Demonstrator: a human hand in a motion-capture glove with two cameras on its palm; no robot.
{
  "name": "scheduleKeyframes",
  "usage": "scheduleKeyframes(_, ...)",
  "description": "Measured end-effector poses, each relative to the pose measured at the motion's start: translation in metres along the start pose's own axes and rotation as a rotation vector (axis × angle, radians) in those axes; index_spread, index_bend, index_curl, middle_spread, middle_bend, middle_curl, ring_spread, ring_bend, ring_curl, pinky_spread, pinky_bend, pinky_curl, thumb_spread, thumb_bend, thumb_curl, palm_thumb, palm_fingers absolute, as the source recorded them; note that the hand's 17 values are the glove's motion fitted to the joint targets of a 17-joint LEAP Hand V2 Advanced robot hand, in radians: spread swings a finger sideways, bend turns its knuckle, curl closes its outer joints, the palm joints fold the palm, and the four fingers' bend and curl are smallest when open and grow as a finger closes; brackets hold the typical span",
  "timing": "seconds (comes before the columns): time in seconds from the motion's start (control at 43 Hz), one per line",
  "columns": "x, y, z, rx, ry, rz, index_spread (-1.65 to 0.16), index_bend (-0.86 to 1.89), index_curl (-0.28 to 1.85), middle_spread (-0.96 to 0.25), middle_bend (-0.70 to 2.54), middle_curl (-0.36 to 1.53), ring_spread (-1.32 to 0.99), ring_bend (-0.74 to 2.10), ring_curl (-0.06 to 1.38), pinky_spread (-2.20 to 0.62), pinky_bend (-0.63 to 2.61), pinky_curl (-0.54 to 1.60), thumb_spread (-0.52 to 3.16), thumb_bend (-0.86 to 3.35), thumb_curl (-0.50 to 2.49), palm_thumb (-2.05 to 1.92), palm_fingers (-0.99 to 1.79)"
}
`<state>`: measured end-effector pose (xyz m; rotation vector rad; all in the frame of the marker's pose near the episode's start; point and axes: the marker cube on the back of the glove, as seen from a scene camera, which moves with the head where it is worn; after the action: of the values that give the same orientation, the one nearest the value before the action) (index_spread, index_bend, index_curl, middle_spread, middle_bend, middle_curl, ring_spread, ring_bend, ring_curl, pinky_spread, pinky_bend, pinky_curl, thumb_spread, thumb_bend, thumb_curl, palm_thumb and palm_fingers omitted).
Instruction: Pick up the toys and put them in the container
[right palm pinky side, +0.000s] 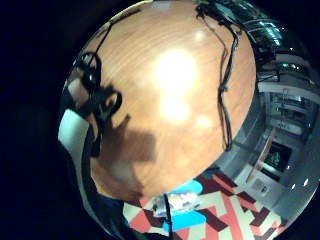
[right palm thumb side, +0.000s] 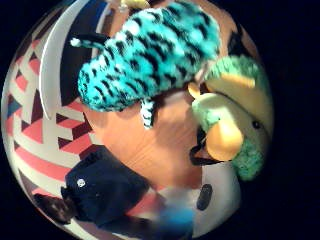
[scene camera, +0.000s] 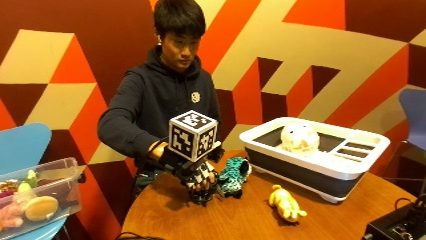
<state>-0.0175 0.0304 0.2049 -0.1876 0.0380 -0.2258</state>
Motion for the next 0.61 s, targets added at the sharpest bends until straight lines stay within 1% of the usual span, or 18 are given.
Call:
scheduleKeyframes(0.047,-0.001,-0.001,-0.005,0.009,0.005,-0.001,-0.19,0.16,0.09,-0.11,0.40,0.41,-0.27,1.04,0.53,-0.37,1.15,0.47,1.22,0.15,0.48,0.63,0.96)
scheduleKeyframes(0.14,-0.003,0.004,-0.025,0.030,-0.023,-0.005,-0.19,0.18,0.11,-0.12,0.43,0.43,-0.28,1.03,0.53,-0.40,1.09,0.46,1.16,0.16,0.52,0.69,1.02)
scheduleKeyframes(0.186,-0.007,0.010,-0.044,0.072,-0.049,-0.010,-0.19,0.18,0.12,-0.13,0.45,0.44,-0.28,1.02,0.52,-0.41,1.06,0.45,1.12,0.15,0.53,0.71,1.06)
scheduleKeyframes(0.326,-0.020,0.031,-0.119,0.276,-0.130,-0.032,-0.20,0.20,0.14,-0.14,0.47,0.46,-0.28,1.00,0.52,-0.44,1.00,0.44,0.96,0.12,0.58,0.75,1.11)
scheduleKeyframes(0.442,-0.040,0.041,-0.175,0.477,-0.277,-0.097,-0.21,0.21,0.16,-0.14,0.48,0.48,-0.28,0.99,0.51,-0.45,0.97,0.42,0.85,0.10,0.62,0.77,1.14)
scheduleKeyframes(0.535,-0.066,0.038,-0.202,0.604,-0.442,-0.166,-0.22,0.20,0.18,-0.15,0.48,0.49,-0.28,0.98,0.50,-0.46,0.96,0.42,0.77,0.08,0.64,0.78,1.14)
scheduleKeyframes(0.605,-0.095,0.025,-0.208,0.658,-0.562,-0.218,-0.22,0.20,0.19,-0.15,0.49,0.49,-0.28,0.98,0.50,-0.46,0.95,0.42,0.73,0.07,0.66,0.78,1.15)
